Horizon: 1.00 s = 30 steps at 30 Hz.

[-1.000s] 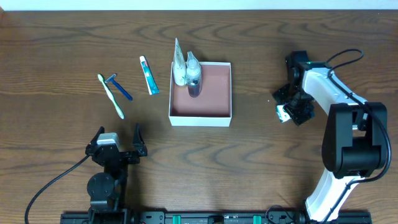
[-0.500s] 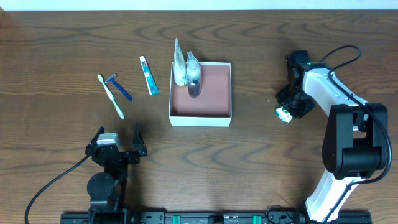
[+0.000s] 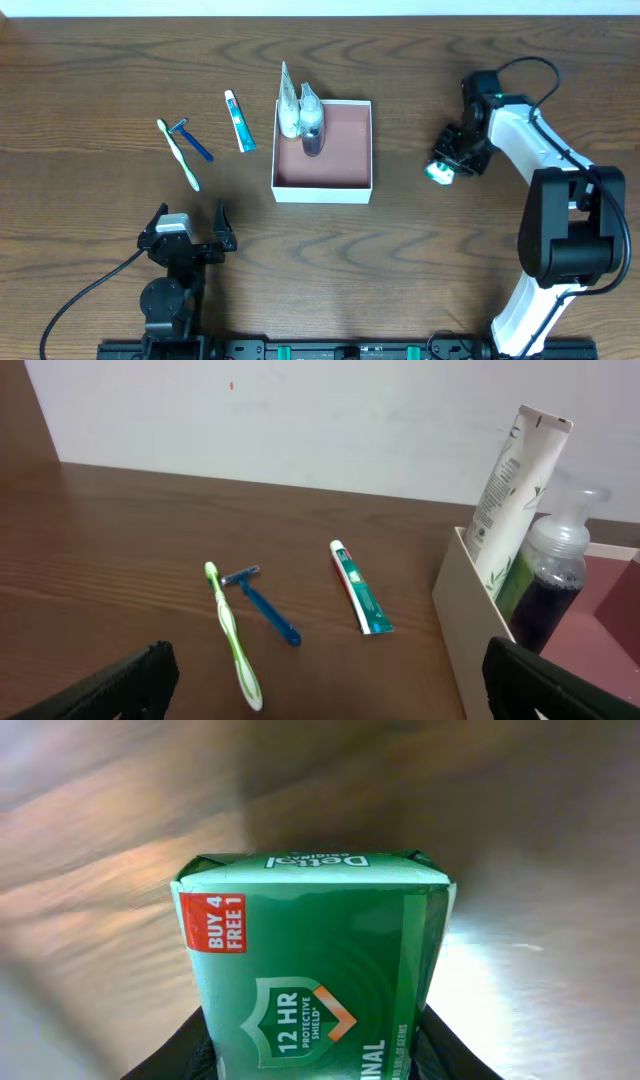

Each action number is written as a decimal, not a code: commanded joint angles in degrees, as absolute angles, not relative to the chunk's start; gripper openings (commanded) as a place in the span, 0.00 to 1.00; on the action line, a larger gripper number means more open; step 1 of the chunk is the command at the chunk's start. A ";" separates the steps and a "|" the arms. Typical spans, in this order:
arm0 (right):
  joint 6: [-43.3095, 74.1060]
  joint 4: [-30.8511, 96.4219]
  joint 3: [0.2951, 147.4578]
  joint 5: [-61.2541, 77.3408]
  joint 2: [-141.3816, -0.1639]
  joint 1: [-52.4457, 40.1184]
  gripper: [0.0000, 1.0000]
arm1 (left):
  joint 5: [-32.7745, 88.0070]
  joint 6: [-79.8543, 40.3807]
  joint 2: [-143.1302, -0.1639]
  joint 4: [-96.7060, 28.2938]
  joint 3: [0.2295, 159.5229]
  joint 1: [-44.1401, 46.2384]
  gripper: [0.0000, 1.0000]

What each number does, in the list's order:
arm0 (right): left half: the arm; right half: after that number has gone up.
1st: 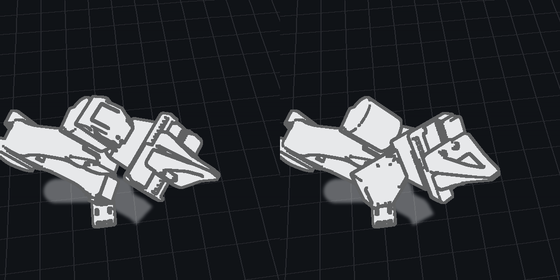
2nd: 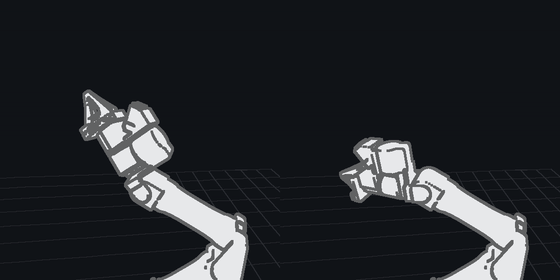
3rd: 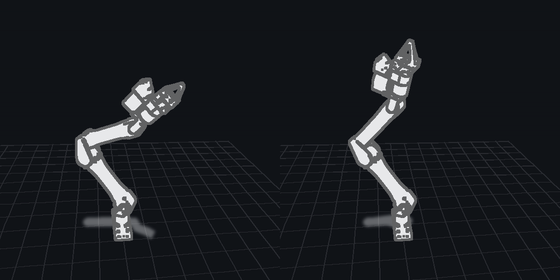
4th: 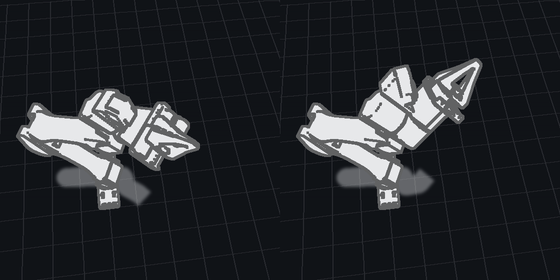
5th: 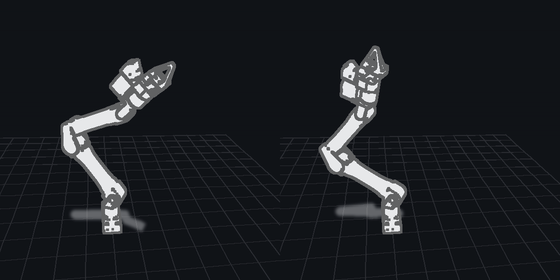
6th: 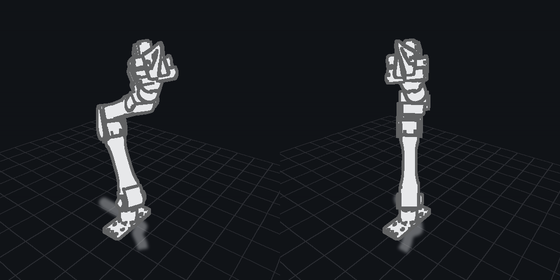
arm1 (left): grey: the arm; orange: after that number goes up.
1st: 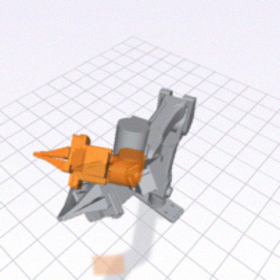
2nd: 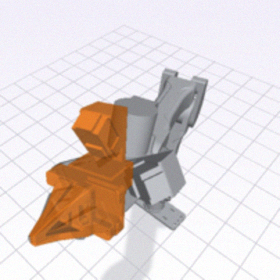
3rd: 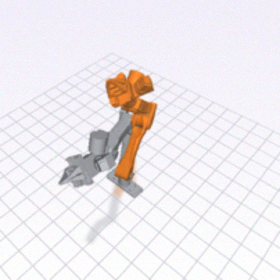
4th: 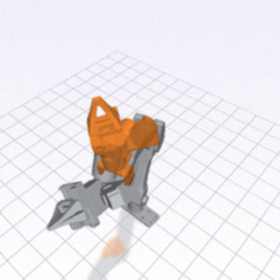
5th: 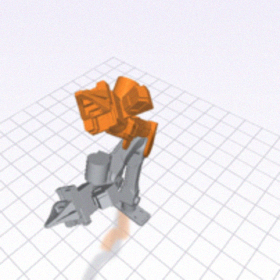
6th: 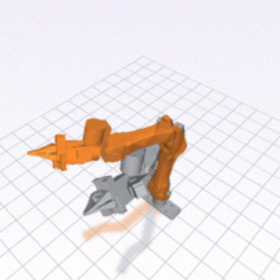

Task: Pack container
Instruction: 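Carry the Dettol bar over the box and lower it inside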

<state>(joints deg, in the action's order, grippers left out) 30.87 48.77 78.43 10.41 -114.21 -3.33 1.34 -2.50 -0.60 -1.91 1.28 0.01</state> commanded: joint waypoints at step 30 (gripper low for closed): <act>37.98 39.40 83.79 0.16 -97.51 -36.07 0.01 | 0.89 -1.52 -0.23 -4.05 0.23 -0.32 0.98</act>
